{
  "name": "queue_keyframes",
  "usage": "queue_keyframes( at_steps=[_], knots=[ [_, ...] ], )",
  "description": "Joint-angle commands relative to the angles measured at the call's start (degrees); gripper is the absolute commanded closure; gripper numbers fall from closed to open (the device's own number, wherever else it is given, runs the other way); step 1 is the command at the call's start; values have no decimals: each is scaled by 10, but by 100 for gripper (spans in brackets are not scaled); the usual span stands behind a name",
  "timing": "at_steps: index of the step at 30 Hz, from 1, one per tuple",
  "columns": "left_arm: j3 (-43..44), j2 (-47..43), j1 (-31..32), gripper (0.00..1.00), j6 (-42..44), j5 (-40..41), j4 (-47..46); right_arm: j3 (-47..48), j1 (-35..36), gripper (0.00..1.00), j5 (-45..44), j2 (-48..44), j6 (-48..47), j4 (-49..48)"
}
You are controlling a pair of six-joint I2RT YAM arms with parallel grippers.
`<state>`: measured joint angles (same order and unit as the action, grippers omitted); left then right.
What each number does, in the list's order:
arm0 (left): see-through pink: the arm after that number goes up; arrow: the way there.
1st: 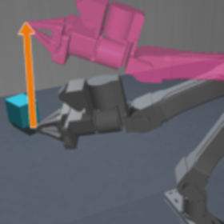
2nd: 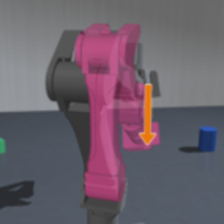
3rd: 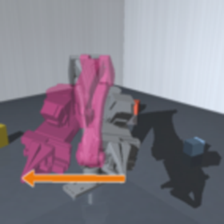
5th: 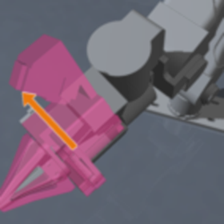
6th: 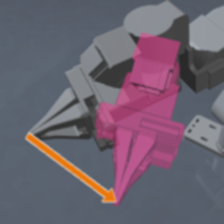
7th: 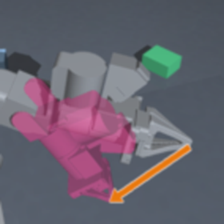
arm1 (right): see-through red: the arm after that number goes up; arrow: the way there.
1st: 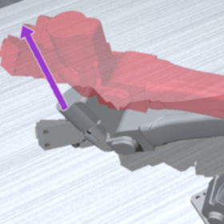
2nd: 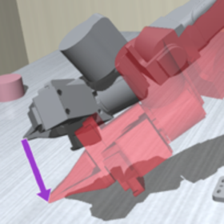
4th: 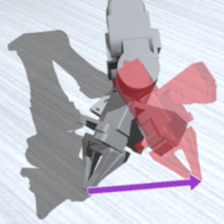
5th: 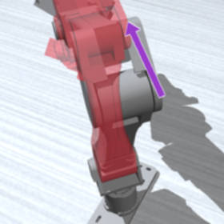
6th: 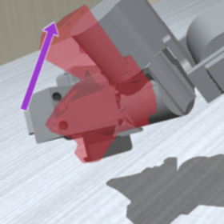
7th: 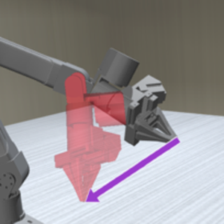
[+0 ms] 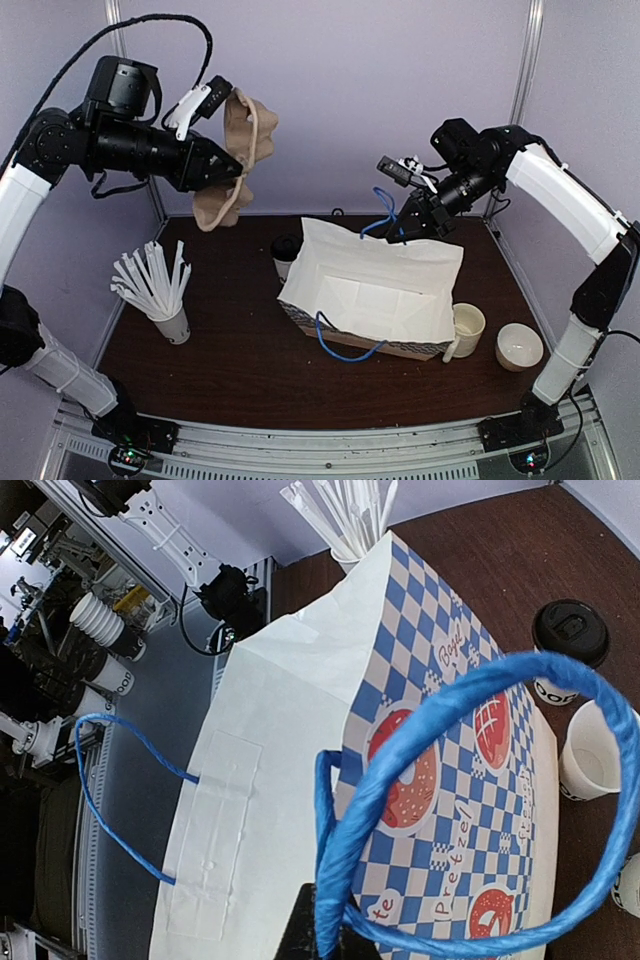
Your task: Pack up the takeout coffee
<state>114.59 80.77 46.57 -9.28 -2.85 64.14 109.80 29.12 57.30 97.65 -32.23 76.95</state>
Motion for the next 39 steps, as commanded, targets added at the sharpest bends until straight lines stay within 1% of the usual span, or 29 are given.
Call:
queue_keyframes(
  at_steps=[1, 4, 6, 10, 14, 20, 24, 28, 31, 36, 39],
  knots=[
    [44, 49, 41, 76, 110, -74, -51, 8, 17, 100, 33, 1, 21, 4],
    [35, 58, 67, 76, 132, -137, -106, 20, 20, 100, 54, 11, 27, 17],
    [39, 69, 85, 75, 143, -176, -120, 34, 22, 100, 71, 18, 32, 26],
    [46, 87, 130, 75, 157, -198, -126, 58, 23, 100, 98, 29, 69, 21],
    [22, 98, 151, 75, 157, -217, -139, 66, 22, 100, 135, 51, 104, 7],
    [-2, 126, 176, 75, 182, -206, -129, 76, 23, 100, 138, 82, 110, 5],
    [-21, 152, 178, 75, 196, -203, -123, 64, 23, 100, 129, 92, 110, -1],
    [-14, 196, 178, 76, 217, -188, -89, 55, 23, 100, 127, 100, 113, -5],
    [-9, 225, 179, 76, 232, -163, -63, 45, 23, 97, 119, 101, 113, -7],
    [-2, 264, 179, 76, 252, -103, -22, 41, 23, 96, 119, 105, 104, -5],
    [17, 292, 179, 76, 252, -61, 5, 48, 22, 91, 115, 109, 103, -4]
  ],
)
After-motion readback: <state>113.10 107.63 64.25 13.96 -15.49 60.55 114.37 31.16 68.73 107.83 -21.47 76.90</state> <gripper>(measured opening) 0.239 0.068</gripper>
